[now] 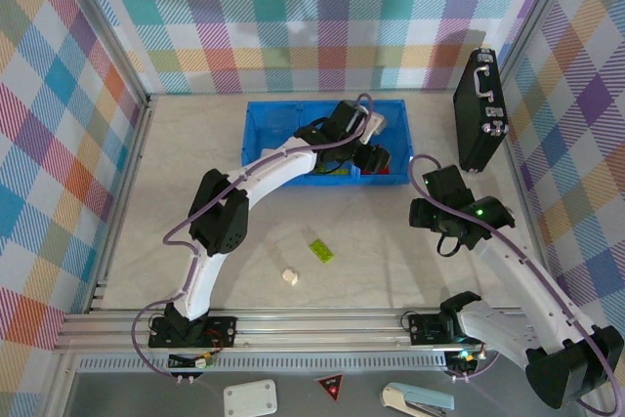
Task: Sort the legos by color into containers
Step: Place the lego in the container.
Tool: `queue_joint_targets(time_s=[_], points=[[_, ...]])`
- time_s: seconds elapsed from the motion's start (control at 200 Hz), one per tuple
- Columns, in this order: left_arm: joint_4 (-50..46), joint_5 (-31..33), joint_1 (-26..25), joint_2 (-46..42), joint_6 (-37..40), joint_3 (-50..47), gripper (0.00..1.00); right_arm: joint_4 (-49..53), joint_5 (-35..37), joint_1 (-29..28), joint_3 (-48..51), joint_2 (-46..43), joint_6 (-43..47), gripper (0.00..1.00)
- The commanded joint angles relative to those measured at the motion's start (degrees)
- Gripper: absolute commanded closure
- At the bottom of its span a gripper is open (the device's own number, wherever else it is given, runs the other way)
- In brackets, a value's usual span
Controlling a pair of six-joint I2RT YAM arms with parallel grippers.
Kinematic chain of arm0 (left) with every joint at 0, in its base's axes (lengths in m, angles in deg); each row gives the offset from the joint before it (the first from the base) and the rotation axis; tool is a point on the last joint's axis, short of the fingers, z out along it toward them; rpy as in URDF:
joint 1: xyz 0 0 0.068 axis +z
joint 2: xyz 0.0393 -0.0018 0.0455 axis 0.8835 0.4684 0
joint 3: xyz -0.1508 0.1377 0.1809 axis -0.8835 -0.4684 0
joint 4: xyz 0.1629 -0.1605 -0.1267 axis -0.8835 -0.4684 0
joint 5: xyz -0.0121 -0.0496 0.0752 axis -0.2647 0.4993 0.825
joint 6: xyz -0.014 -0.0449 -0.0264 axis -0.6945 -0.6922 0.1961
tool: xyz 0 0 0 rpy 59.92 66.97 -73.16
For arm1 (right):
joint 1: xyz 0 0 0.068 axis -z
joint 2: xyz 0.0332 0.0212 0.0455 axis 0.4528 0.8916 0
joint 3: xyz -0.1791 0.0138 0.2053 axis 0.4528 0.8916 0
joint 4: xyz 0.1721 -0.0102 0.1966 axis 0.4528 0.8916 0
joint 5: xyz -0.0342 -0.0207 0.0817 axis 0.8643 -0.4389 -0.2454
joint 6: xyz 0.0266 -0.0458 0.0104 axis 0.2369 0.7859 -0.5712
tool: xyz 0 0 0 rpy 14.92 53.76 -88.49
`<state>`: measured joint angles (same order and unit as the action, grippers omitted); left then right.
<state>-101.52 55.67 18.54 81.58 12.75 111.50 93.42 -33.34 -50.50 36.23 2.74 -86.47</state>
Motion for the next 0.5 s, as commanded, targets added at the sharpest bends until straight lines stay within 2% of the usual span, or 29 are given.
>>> queue_joint_targets(time_s=[0.0,0.315,0.495], points=[[3.5,-1.6,-0.7,0.9,12.1,1.8,0.4,0.1,1.1,0.3,0.0,-1.4,0.2,0.29],[6.4,3.7,-2.3,5.8,21.7,4.6,0.4,0.1,1.2,0.3,0.2,-2.7,-0.4,0.29],[9.2,8.9,-3.3,8.5,23.9,6.7,0.4,0.0,0.9,0.3,0.2,-2.9,-0.4,0.29]])
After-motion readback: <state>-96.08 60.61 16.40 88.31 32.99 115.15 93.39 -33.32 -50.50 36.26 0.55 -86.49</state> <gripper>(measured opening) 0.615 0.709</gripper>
